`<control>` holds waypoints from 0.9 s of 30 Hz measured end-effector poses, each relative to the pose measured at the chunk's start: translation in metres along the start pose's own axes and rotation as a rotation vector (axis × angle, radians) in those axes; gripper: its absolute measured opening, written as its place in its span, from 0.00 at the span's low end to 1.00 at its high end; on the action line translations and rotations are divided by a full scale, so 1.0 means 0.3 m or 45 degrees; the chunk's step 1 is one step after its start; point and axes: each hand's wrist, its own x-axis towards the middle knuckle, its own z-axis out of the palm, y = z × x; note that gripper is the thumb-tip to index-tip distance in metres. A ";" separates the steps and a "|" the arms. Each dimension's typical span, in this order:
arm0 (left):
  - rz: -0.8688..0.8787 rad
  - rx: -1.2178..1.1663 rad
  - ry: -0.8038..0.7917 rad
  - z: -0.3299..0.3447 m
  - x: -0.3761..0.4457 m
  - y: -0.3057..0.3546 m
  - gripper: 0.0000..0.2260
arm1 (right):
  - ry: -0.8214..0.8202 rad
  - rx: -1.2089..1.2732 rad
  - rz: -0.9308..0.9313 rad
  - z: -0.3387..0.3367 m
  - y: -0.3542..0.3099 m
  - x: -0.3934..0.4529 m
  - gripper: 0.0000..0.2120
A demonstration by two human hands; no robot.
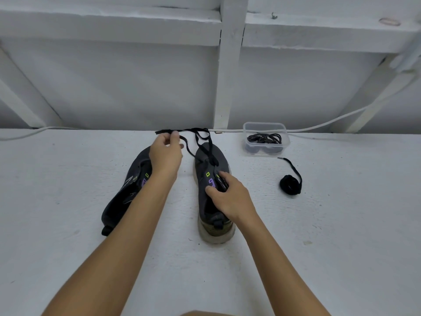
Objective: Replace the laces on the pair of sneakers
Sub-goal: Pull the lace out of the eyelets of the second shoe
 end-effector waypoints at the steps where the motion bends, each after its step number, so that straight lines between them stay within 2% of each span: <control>1: -0.046 0.088 -0.122 0.001 -0.010 -0.009 0.10 | 0.002 0.001 -0.001 -0.001 0.002 0.001 0.19; 4: -0.143 0.282 -0.454 -0.003 -0.035 -0.046 0.10 | 0.003 -0.006 -0.011 0.000 0.001 0.001 0.18; 7: -0.063 0.349 -0.575 -0.007 -0.041 -0.077 0.12 | 0.004 -0.013 -0.024 0.001 -0.005 0.000 0.18; 9: 0.064 0.460 -0.525 0.000 -0.032 -0.094 0.13 | 0.007 -0.012 -0.022 0.003 -0.005 0.002 0.19; 11: 0.183 0.517 -0.392 0.003 -0.025 -0.082 0.08 | 0.004 -0.019 -0.015 0.004 -0.005 0.002 0.21; 13: 0.252 0.467 -0.225 0.008 -0.017 -0.049 0.08 | -0.001 -0.017 -0.012 0.005 -0.004 0.001 0.22; 16: 0.221 0.246 -0.032 0.007 0.002 -0.013 0.08 | -0.001 0.002 -0.011 0.005 0.005 0.003 0.20; 19: 0.166 0.184 0.000 0.009 -0.008 -0.038 0.08 | 0.003 0.004 -0.019 0.005 0.004 0.005 0.20; 21: 0.113 0.202 -0.077 0.009 -0.023 -0.069 0.09 | 0.000 0.018 -0.018 0.008 0.009 0.007 0.20; 24: 0.000 0.270 -0.334 0.001 -0.038 -0.120 0.11 | -0.024 0.047 0.016 0.004 0.007 0.012 0.17; 27: 0.055 0.361 -0.480 -0.006 -0.049 -0.143 0.10 | -0.019 -0.004 0.046 -0.033 -0.015 0.043 0.20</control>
